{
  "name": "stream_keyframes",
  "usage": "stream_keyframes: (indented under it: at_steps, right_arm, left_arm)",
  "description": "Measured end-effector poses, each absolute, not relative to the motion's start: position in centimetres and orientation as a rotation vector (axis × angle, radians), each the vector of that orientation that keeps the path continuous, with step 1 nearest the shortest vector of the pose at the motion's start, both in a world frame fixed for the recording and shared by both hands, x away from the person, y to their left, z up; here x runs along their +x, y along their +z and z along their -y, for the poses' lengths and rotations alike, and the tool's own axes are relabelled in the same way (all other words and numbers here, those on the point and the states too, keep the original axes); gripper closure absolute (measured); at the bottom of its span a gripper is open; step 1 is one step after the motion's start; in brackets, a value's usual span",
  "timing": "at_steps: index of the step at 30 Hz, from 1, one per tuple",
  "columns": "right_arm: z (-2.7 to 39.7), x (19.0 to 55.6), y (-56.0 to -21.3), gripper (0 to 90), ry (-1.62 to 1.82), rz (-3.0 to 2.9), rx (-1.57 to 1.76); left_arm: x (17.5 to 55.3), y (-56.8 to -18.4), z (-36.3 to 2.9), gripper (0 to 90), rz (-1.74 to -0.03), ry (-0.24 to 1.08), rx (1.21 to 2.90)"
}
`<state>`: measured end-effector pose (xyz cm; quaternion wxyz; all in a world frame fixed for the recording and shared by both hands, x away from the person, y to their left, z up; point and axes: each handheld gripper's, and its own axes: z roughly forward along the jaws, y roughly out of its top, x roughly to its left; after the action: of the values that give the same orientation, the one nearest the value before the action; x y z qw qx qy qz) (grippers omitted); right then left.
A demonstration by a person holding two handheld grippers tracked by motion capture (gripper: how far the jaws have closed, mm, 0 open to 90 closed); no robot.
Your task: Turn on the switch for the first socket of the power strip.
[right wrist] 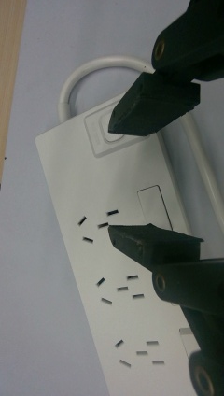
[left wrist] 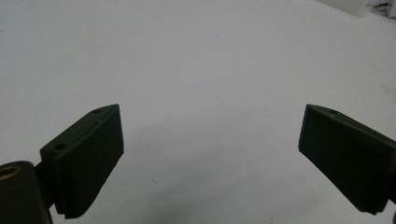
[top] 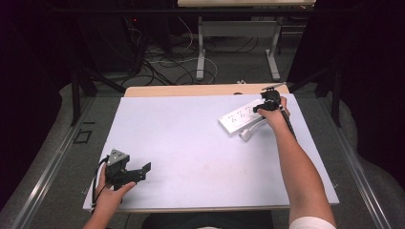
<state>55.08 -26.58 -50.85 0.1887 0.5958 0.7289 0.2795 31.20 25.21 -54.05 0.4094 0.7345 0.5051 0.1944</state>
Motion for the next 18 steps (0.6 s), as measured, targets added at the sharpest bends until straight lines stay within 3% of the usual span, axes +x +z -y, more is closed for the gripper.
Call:
stream_keyframes:
  at_steps: [9,18]
  right_arm:
    - [26.9,54.7,-50.0,41.0,0.807,-2.070,1.642]
    - [26.5,53.6,-48.8,33.9,0.862,-2.088,1.601]
  left_arm:
    - [31.2,-54.0,-25.3,6.5,-1.273,0.489,1.850]
    - [31.2,-54.0,-25.3,6.5,-1.274,0.488,1.849]
